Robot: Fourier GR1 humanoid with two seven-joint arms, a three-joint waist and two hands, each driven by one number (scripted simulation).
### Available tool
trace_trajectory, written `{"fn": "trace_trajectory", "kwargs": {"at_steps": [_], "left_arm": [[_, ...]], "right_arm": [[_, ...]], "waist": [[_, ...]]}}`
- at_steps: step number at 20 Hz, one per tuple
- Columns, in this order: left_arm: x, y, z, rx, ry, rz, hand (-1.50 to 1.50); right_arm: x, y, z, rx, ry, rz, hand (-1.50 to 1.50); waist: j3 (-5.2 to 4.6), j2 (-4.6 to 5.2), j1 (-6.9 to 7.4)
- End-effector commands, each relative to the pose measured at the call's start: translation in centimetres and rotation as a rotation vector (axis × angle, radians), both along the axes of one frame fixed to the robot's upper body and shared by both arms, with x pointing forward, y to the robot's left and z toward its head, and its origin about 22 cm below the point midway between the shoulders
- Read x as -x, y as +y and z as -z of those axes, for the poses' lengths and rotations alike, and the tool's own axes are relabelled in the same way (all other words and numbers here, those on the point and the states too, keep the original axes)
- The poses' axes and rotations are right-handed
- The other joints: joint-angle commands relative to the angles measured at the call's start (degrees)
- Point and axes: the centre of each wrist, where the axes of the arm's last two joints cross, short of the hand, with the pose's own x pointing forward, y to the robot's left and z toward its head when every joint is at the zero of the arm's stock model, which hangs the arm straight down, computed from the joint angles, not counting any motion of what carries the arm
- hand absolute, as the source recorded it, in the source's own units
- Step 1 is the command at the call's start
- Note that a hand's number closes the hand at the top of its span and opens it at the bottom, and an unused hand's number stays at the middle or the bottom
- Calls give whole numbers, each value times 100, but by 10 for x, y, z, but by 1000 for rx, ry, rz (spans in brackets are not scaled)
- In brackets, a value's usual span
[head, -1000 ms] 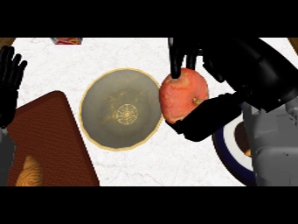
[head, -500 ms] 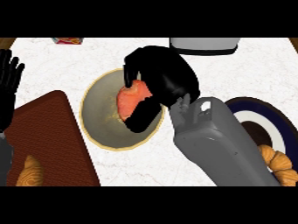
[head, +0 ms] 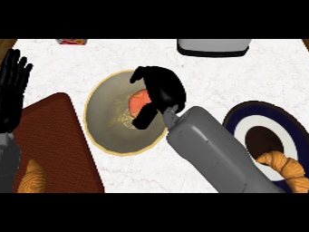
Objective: Pick the squash from the plate and place it in the bowl
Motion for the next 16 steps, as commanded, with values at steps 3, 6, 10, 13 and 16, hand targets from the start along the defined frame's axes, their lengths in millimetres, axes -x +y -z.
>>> {"fn": "trace_trajectory", "kwargs": {"at_steps": [3, 6, 10, 13, 16], "left_arm": [[-3, -8, 9, 18, -21, -18, 0], [-1, 9, -12, 8, -12, 8, 0], [-5, -4, -10, 4, -4, 5, 0], [9, 18, -17, 19, 7, -14, 0], [12, 14, 0, 17, 21, -16, 0]], "right_arm": [[-4, -7, 34, -263, 7, 39, -150], [-11, -14, 40, -376, -95, 77, -150], [-21, -19, 29, -462, -227, 177, -150], [-28, -48, 8, -538, -271, 255, -150], [-36, -94, 16, -553, -294, 326, -150]], "waist": [[2, 18, 26], [6, 9, 53], [4, -4, -36], [4, -47, -119], [3, -36, -151]]}}
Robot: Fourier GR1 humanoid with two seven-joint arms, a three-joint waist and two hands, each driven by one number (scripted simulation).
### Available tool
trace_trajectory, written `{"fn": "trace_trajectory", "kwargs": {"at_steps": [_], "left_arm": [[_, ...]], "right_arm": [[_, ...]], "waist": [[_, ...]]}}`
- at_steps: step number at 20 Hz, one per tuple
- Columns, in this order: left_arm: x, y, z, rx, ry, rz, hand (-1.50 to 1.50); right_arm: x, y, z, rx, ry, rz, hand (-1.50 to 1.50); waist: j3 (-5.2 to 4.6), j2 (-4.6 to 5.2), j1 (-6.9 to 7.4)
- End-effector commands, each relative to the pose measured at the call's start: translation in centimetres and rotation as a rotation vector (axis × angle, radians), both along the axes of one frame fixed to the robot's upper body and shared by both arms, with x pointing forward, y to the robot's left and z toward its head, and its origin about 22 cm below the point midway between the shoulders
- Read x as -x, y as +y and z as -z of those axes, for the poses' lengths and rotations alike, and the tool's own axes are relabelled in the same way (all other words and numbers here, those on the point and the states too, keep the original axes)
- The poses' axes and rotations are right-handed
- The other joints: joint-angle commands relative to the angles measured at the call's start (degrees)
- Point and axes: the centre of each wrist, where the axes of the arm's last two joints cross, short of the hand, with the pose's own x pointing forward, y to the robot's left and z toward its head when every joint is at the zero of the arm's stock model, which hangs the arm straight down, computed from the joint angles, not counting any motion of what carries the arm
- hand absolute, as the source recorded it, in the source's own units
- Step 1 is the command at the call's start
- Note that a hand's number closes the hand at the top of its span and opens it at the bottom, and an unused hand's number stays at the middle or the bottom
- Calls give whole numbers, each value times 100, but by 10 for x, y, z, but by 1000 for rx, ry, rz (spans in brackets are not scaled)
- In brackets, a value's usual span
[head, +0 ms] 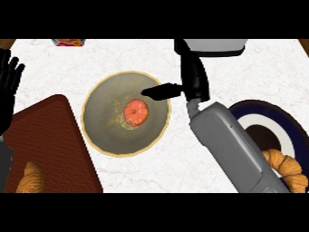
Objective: Pick the squash from the plate and place it in the bowl
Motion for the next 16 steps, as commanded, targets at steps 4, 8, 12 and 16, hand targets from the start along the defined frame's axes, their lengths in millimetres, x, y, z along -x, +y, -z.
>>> {"fn": "trace_trajectory", "kwargs": {"at_steps": [4, 8, 12, 16], "left_arm": [[6, 2, 2, -12, 1, -50, 0], [1, -16, 4, -1, -10, -21, 0], [-2, -1, 1, 1, 9, -18, 0], [4, -6, 7, 0, 3, -27, 0]], "right_arm": [[3, -105, -10, -125, -20, 124, -150], [-4, -148, 7, -202, -57, 124, -150], [2, -207, -1, -229, -61, 141, -150], [28, -267, 16, -241, -59, 87, -150]], "waist": [[2, -28, -129], [1, 2, -53], [0, 1, -55], [2, -8, -82]]}}
